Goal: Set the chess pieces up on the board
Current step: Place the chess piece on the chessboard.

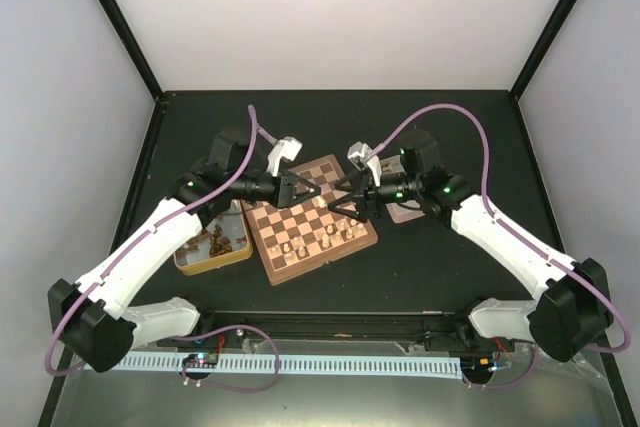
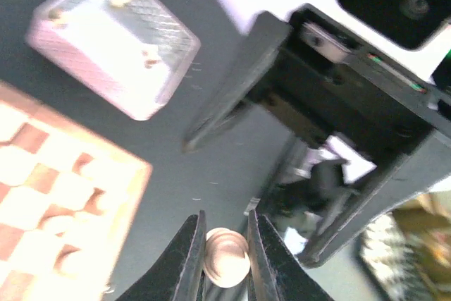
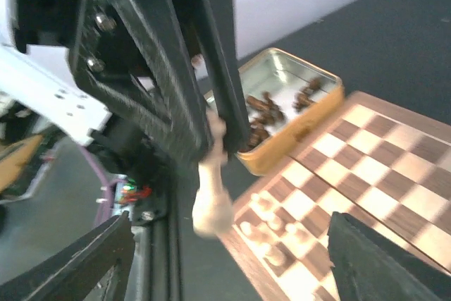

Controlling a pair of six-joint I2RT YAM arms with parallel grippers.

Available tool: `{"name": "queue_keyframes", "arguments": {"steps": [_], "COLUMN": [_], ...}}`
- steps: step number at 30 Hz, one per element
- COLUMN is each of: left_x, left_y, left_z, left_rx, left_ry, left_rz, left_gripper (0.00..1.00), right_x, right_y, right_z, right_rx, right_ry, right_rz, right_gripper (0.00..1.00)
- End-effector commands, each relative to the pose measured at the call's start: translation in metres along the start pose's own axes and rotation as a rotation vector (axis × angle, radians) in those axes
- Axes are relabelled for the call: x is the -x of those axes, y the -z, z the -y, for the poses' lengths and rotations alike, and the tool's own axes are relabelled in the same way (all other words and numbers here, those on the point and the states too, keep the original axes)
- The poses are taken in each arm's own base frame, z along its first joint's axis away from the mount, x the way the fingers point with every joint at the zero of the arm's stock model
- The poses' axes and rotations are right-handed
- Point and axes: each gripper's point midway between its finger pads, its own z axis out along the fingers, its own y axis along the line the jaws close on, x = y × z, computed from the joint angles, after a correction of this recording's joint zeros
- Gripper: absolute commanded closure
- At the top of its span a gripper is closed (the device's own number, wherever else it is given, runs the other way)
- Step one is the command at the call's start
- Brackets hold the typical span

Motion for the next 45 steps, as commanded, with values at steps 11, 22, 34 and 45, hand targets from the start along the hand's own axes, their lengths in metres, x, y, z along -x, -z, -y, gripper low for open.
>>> {"name": "queue_keyframes", "arguments": {"steps": [11, 22, 34, 45], "left_x": [-0.039, -0.073, -0.106, -0.127], "left_y": [0.001, -0.044, -0.064, -0.07], "left_z": [-0.133, -0.155, -0.145, -0.145], "left_rx": [0.782, 0.705, 0.602, 0.557], "left_ry": [-0.071, -0.083, -0.122, -0.152], "left_rz": [-0.037, -0.084, -0.15, -0.161], "left_gripper": [0.98, 0.99, 0.99, 0.95], "right_x": [-0.024, -0.05, -0.058, -0.062], "right_y": [0.057, 0.054, 0.047, 0.042], "right_z": [0.115, 0.129, 0.132, 0.134], "right_rx": [-0.786, -0.815, -0.8, -0.786], "right_ry": [-0.231, -0.369, -0.406, -0.422], "right_rz": [0.14, 0.176, 0.154, 0.132], "right_gripper": [0.22, 0.23, 0.24, 0.25]}}
